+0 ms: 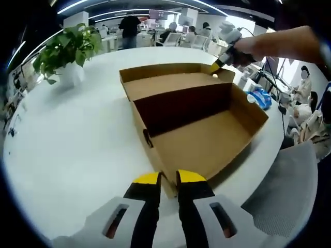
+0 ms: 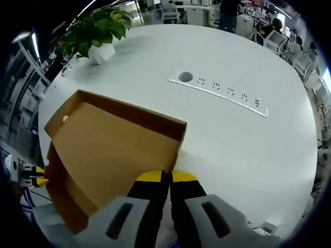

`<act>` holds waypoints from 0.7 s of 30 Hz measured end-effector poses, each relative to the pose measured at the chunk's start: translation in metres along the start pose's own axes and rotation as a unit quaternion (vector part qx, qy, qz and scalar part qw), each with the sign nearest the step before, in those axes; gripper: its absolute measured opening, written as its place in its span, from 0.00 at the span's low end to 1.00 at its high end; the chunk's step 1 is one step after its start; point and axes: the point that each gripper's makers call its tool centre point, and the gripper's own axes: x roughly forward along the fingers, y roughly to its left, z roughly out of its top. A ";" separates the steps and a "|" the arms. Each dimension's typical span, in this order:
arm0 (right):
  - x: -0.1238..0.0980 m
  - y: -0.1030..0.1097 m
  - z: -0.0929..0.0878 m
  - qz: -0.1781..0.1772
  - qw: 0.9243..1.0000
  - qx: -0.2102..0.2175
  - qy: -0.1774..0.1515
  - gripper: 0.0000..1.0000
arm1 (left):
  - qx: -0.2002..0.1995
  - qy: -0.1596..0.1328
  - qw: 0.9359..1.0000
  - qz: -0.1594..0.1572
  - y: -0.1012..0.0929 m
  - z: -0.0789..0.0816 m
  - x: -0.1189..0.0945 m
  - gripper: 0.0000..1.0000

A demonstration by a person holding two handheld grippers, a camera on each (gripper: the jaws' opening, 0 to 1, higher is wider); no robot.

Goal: Operate the shoe box by opening the lid, removing the specified soft item, and placing it in the target area until the item is outside and the box remains undamaged.

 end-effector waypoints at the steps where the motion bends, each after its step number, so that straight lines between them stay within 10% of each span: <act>1: -0.001 -0.001 0.002 0.001 1.000 -0.001 -0.003 0.01 | 0.001 0.001 1.000 0.001 0.000 0.000 0.000 0.09; 21: -0.042 0.012 0.016 0.011 0.996 -0.019 -0.086 0.00 | 0.003 0.010 1.000 0.014 0.001 -0.003 0.000 0.09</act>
